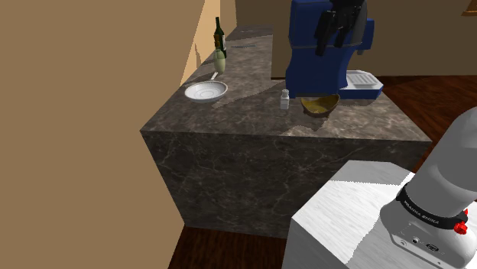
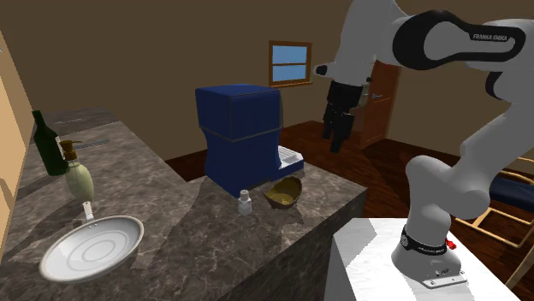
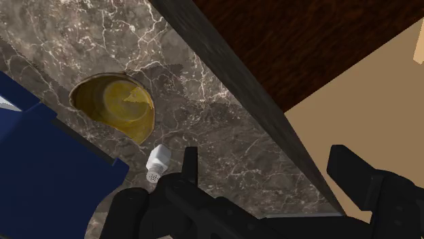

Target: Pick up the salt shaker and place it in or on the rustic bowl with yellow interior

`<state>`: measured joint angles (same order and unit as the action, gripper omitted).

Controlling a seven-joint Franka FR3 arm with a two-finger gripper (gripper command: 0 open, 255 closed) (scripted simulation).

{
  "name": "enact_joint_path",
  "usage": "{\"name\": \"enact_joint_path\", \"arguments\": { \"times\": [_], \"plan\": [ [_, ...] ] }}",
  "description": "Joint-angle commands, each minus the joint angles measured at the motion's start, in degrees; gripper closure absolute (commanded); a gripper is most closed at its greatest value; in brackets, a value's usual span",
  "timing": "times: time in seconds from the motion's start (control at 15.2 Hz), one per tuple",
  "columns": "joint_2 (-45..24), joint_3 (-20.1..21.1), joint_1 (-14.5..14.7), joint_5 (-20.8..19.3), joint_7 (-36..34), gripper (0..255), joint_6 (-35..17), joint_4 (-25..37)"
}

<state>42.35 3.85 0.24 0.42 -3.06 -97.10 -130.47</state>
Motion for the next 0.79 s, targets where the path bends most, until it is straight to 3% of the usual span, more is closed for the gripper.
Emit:
{"name": "enact_joint_path", "arguments": {
  "times": [0.0, 0.73],
  "plan": [
    [0.0, 0.0, 0.0, 0.0, 0.0, 0, 0.0, 0.0],
    [-19.8, -3.1, -3.1, -3.6, 2.8, 0, -13.3, 3.1]
  ]
}}
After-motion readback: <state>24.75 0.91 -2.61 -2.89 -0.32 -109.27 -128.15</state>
